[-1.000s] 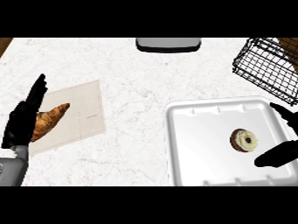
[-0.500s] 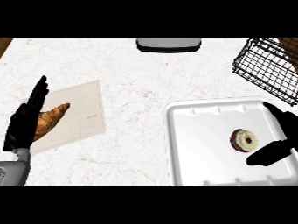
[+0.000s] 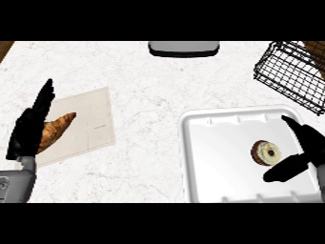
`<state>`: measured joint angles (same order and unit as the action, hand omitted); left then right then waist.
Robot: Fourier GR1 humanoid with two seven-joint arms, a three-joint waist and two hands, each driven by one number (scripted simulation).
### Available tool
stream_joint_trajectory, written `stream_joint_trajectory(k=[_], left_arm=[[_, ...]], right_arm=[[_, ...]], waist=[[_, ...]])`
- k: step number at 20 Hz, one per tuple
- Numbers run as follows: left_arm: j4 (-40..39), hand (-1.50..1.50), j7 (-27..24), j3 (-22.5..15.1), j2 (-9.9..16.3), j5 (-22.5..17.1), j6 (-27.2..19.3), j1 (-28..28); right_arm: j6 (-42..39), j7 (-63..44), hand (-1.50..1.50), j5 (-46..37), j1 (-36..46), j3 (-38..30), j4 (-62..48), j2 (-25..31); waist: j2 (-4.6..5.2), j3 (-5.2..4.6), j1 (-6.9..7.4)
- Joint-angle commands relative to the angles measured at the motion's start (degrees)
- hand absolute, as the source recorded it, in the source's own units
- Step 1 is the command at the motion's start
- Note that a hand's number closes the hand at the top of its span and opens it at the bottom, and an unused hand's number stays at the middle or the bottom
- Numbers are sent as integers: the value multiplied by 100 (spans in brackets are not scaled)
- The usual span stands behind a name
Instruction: Pick the cupcake from the tray and place it in the tiered basket
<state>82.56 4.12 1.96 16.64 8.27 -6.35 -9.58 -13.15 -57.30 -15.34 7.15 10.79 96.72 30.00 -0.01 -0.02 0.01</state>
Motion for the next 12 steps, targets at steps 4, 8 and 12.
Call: stream_joint_trajectory(k=[4,8,12], left_arm=[[-267,0,-389,230,-60,12,214,74],[249,0,55,200,-124,104,244,67],[-188,0,-209,490,-130,24,302,-32]], right_arm=[[-254,288,-150,-422,-146,-192,-478,-344],[-206,402,-150,-680,24,-146,-890,-775],[-597,336,-150,-598,416,-446,-1069,-822]], waist=[[2,1,-4],[0,2,13],[4,1,6]])
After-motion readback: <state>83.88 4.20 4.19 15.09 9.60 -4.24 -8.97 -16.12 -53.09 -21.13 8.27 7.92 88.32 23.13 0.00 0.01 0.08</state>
